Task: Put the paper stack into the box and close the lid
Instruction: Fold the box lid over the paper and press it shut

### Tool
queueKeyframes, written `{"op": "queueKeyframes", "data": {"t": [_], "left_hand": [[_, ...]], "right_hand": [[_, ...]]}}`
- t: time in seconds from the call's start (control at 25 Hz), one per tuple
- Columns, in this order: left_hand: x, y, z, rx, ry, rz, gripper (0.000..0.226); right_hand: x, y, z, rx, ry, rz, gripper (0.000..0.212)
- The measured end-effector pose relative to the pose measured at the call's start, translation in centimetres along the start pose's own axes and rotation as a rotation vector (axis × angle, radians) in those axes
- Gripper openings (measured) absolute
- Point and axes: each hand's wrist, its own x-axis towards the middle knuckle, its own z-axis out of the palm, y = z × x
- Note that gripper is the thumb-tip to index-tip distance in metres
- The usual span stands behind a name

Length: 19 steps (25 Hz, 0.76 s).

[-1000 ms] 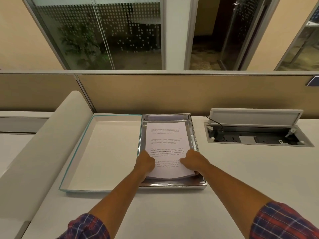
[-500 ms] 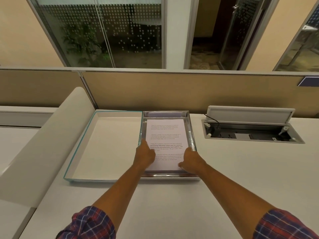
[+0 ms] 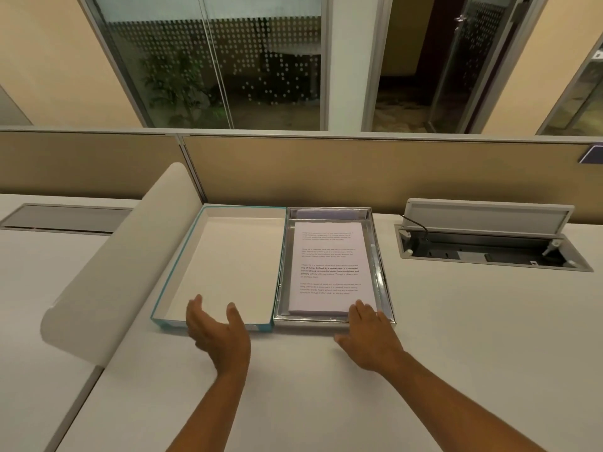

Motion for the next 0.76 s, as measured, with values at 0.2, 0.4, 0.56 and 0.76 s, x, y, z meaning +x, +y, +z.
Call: {"op": "queueKeyframes", "data": {"t": [0.2, 0.4, 0.56, 0.76], "left_hand": [[2.4, -1.4, -1.3, 0.274, -0.087, -0.497, 0.101], [3.0, -1.8, -0.6, 0.288, -0.137, -0.495, 0.066], [2.9, -1.7, -0.8, -0.297, -0.046, -0.477, 0.062], [3.5, -1.6, -0.9, -0.638, -0.09, -0.497, 0.067]], "right_hand": [[-0.4, 0.1, 0.8, -0.087, 0.034, -0.033, 0.07], [-0.1, 0.1, 0.9, -0.093, 0.014, -0.018, 0.07], [0.1, -0.1, 0.7, -0.042, 0.006, -0.009, 0.072], [0.0, -0.1, 0.9, -0.044, 0.001, 0.002, 0.074]]}}
